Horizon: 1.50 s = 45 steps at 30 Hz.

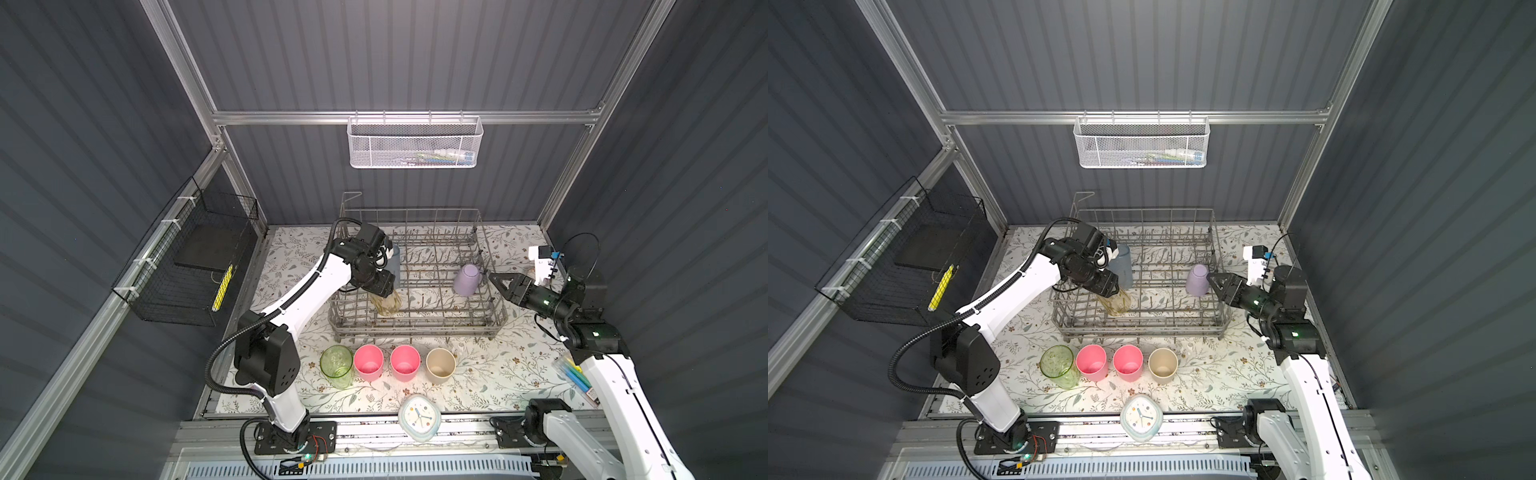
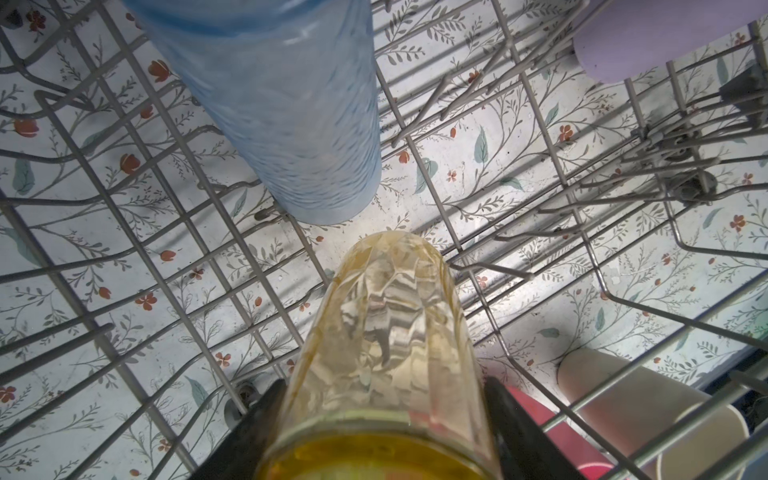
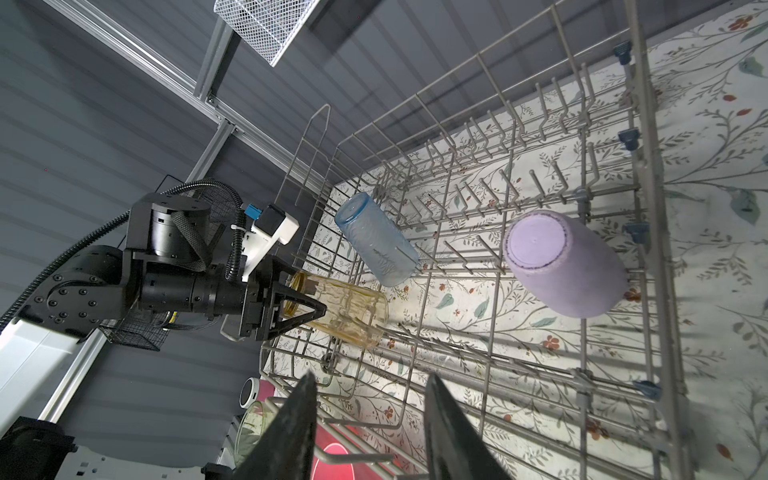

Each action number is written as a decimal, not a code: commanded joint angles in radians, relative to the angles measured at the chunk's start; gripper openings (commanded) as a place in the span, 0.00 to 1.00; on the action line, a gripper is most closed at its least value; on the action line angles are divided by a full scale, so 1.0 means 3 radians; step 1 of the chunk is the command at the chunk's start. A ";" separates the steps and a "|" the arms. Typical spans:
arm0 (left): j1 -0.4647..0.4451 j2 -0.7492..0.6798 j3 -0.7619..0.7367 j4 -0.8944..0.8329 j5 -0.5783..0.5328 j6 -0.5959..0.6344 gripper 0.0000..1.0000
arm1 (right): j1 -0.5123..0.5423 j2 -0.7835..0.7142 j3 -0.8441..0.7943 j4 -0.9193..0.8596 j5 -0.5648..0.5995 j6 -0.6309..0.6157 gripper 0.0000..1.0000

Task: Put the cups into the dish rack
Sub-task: 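Rotate the yellow cup upright with the left gripper over the rack, then lower the yellow cup into the rack beside the blue cup and release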

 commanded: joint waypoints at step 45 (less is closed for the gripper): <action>-0.0485 0.0419 0.0403 -0.0518 -0.0786 -0.0143 0.53 | -0.0112 -0.0100 -0.0183 0.0041 -0.0096 -0.0055 0.45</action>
